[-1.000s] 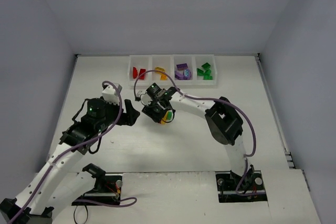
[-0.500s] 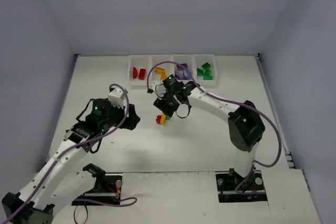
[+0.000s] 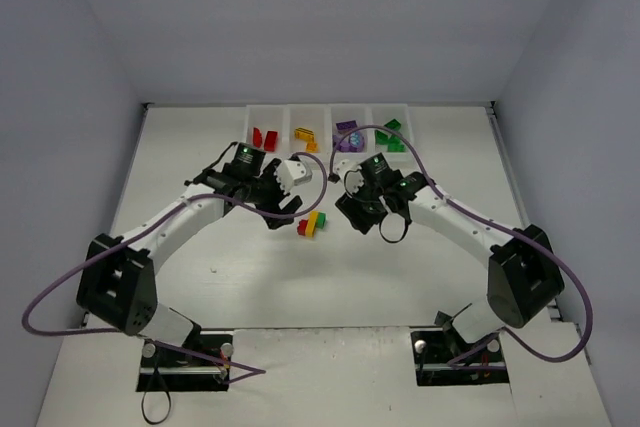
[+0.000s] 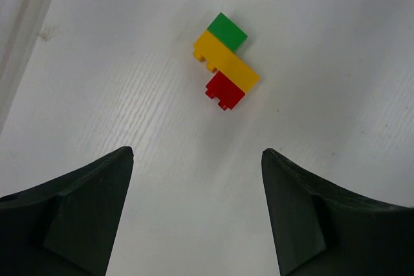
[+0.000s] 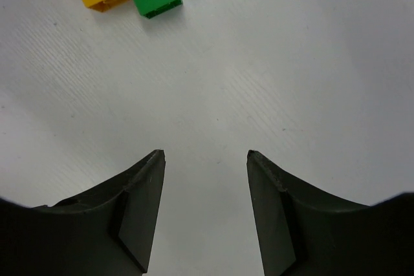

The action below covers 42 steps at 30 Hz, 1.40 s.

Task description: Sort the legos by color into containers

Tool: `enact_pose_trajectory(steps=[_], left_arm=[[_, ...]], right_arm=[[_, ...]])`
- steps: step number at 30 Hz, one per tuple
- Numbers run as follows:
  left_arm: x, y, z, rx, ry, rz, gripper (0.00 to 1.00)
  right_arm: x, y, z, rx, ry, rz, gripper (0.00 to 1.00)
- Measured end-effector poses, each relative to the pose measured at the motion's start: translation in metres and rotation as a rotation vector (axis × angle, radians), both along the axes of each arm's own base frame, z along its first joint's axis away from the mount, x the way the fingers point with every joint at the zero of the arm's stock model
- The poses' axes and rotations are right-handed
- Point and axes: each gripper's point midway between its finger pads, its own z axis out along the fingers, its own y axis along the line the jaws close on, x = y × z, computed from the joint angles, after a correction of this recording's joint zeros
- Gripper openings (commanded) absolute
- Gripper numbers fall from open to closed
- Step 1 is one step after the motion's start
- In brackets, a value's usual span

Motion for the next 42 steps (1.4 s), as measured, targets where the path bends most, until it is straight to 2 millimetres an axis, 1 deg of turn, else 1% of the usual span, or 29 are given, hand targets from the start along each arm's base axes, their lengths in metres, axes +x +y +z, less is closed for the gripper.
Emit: enact_pose_trajectory(steps=[4,6,13,20,25,29,31,36,42], left_arm=[[0.017,-0.016,-0.013,0.025,-0.013,-0.111,0.73],[0.021,-0.022,-0.023,0.046,-0.014,-0.156,0.73],[0.020,-0.032,-0.059,0.096,0.003,-0.264,0.72],[0.018,-0.045,-0.081,0.119,0.001,-0.329,0.72],[0.020,-0.055,-0.088,0.128,-0.003,-0.357,0.70],[0.023,-0.060,-0.091,0.133,-0.008,-0.369,0.64],[0.025,-0.062,-0.090,0.135,-0.013,-0.376,0.63],[0.024,-0.062,-0.089,0.154,-0.023,-0.394,0.63],[0.023,-0.057,-0.092,0.186,-0.028,-0.408,0.64]], right_arm=[[-0.004,-0.010,-0.002,0.008,0.001,-0.037,0.50],[-0.002,-0.014,-0.001,0.014,-0.008,-0.058,0.50],[-0.001,-0.032,-0.001,0.026,-0.031,-0.127,0.49],[0.003,-0.046,0.001,0.026,-0.061,-0.181,0.48],[0.007,-0.049,0.001,0.023,-0.076,-0.199,0.48],[0.008,-0.050,0.001,0.022,-0.077,-0.203,0.48],[0.008,-0.050,0.001,0.022,-0.078,-0.203,0.48],[0.009,-0.050,0.002,0.025,-0.082,-0.203,0.47],[0.008,-0.050,0.000,0.025,-0.082,-0.203,0.47]])
